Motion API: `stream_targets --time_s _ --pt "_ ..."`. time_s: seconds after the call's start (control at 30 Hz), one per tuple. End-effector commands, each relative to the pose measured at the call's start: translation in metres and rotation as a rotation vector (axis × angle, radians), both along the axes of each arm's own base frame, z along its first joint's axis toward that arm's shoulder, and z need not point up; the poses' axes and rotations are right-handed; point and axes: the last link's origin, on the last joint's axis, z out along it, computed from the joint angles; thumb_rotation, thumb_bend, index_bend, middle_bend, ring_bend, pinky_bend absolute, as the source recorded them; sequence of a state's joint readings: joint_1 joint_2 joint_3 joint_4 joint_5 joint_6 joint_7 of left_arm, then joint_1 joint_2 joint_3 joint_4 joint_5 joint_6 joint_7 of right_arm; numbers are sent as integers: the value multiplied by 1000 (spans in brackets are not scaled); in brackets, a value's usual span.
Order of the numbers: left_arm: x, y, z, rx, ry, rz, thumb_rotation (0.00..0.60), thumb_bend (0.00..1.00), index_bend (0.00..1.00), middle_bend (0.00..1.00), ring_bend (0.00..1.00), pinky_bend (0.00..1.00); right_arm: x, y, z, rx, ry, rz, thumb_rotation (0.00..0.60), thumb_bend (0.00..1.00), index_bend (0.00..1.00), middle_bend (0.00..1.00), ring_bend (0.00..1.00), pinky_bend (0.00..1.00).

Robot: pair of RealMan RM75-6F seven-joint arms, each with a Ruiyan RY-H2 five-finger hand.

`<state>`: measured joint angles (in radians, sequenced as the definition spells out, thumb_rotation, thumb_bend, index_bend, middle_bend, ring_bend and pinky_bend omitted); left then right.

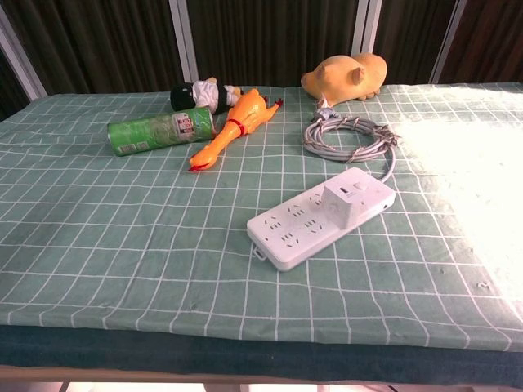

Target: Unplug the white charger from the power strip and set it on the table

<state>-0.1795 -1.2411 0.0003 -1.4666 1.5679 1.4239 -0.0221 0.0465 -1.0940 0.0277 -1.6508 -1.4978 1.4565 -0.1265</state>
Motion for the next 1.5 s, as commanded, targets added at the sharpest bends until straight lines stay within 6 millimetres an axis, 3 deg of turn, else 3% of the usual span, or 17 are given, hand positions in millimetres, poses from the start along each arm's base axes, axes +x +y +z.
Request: stream_targets --time_s 0.03,0.23,0.37,0.6,0.9,1.2,1.5 --pt "1 0 -2 -7 -1 -6 600 509 0 0 0 64 0 -1 -1 2 3 -4 600 196 0 0 0 0" --pt "33 8 -43 -183 -136 -217 600 532 0 0 0 71 3 -10 -10 15 20 19 600 196 0 0 0 0" --pt "60 26 -72 -298 -217 -287 600 555 0 0 0 73 7 -22 -21 46 44 41 600 196 0 0 0 0" --pt "119 60 -118 -354 -258 -352 600 633 0 0 0 67 24 -64 -46 107 67 84 600 196 0 0 0 0" --pt "168 64 -170 -435 -239 -384 600 746 0 1 0 55 54 -115 -89 214 84 130 600 196 0 0 0 0" --pt "183 55 -208 -430 -99 -429 600 766 0 0 0 40 76 -135 -122 307 42 144 600 196 0 0 0 0" --pt "194 48 -230 -445 -66 -444 600 769 0 0 0 36 94 -145 -132 337 34 164 600 196 0 0 0 0"
